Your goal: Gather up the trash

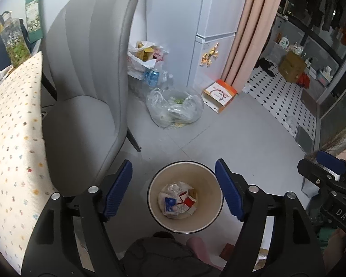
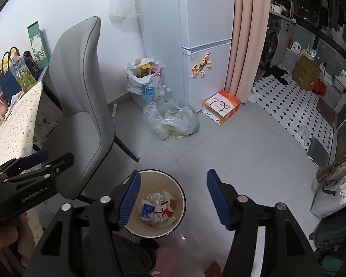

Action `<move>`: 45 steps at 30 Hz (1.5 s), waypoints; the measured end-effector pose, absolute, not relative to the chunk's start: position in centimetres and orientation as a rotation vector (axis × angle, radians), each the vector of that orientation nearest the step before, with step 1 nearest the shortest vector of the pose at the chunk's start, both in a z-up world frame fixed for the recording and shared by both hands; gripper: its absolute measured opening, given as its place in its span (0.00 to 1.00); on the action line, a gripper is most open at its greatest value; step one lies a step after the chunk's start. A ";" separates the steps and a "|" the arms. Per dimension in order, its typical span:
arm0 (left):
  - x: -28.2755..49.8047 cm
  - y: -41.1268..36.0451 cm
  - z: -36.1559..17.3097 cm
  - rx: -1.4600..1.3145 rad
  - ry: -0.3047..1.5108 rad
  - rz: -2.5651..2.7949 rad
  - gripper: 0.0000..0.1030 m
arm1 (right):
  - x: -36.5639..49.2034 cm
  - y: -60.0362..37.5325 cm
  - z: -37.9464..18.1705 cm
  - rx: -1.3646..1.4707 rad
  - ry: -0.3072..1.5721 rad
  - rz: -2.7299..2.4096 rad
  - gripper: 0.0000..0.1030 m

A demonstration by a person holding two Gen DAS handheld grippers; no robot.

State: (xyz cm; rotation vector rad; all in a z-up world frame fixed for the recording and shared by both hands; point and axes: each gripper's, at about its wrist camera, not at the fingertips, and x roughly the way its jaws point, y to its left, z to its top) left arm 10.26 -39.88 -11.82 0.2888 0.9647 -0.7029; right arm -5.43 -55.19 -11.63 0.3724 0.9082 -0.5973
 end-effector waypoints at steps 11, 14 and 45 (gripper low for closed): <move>11.4 -35.2 -8.4 0.240 0.883 -0.581 0.91 | -4.7 -52.0 -8.3 0.303 0.850 -0.552 0.87; 11.4 -33.0 -7.2 0.219 0.859 -0.551 0.92 | -4.2 -50.5 -6.9 0.283 0.825 -0.540 0.91; 8.9 -13.7 0.8 0.036 0.678 -0.293 0.94 | -2.0 -35.1 2.0 0.132 0.700 -0.336 0.92</move>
